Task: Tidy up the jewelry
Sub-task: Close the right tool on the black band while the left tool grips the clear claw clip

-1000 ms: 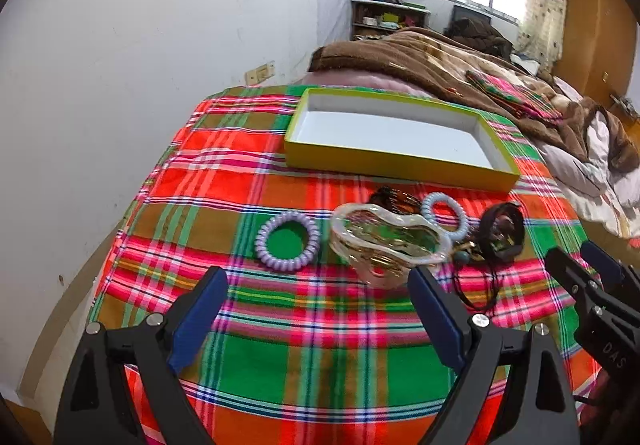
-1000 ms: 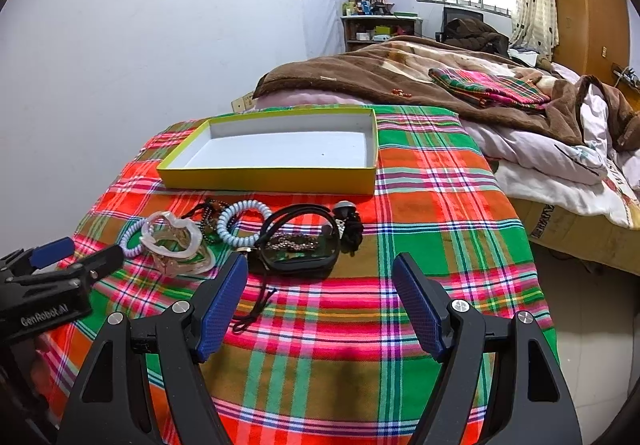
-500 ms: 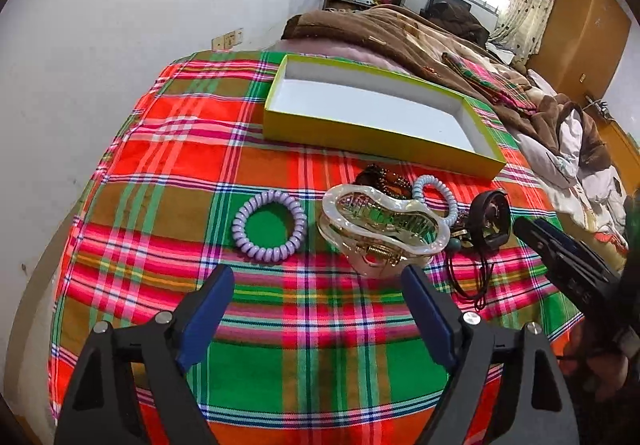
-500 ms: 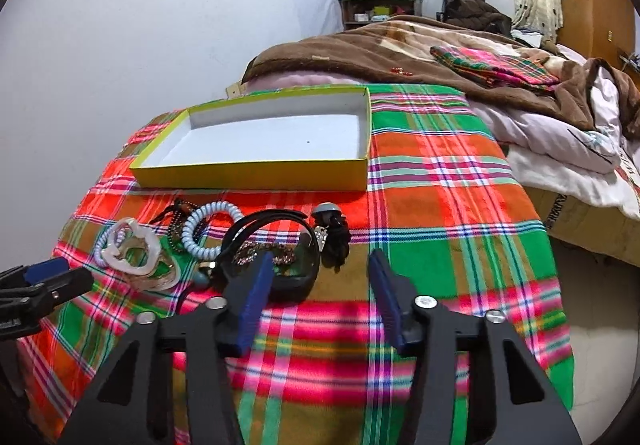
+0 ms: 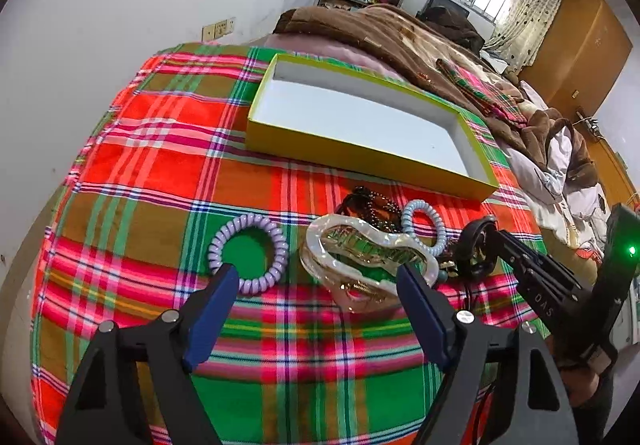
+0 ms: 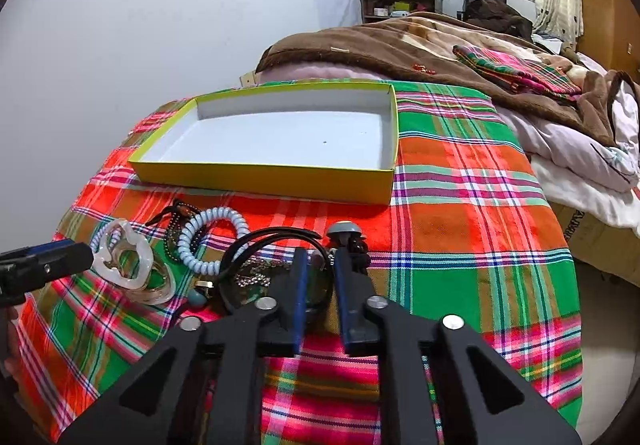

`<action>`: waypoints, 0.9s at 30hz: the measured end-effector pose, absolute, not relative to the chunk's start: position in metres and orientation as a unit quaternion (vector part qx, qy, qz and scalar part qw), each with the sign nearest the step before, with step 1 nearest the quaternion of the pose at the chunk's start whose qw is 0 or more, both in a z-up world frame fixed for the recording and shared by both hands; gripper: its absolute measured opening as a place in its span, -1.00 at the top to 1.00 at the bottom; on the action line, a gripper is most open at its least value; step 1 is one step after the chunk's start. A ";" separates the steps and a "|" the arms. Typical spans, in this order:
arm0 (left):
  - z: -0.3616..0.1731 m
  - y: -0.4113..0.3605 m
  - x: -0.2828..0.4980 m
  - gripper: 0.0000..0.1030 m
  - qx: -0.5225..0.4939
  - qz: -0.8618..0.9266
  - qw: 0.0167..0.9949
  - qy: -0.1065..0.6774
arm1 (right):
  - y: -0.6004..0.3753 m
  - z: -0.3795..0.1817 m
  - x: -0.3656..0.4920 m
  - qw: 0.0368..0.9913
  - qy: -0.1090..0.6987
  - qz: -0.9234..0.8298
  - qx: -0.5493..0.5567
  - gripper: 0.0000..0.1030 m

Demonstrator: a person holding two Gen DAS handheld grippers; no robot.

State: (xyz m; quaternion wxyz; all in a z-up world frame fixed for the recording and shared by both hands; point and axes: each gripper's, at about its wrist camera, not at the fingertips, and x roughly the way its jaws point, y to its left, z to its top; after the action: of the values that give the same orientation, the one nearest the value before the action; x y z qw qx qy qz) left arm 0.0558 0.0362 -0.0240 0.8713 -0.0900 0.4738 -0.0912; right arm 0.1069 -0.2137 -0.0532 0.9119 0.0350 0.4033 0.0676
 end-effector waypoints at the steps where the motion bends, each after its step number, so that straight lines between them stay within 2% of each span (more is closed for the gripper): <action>1: -0.024 0.037 0.059 -0.49 -0.089 -0.086 0.871 0.476 | -0.215 -0.053 0.106 0.911 0.405 0.066 0.036 0.87; 7: -0.024 0.030 0.060 -0.34 -0.080 -0.075 0.869 0.483 | -0.219 -0.048 0.102 0.913 0.399 0.071 0.045 0.89; 21: -0.031 0.012 0.056 -0.33 -0.095 -0.090 0.846 0.516 | -0.236 -0.036 0.081 0.920 0.376 0.074 0.081 0.89; 27: -0.038 0.019 0.057 -0.24 -0.092 -0.051 0.845 0.525 | -0.245 -0.039 0.070 0.917 0.381 0.073 0.090 0.89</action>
State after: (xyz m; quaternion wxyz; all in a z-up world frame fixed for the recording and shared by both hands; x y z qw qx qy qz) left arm 0.0573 0.0186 -0.0384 0.8445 -0.0918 0.5250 -0.0515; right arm 0.0701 -0.2448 -0.0391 0.9174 0.0896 0.3807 0.0730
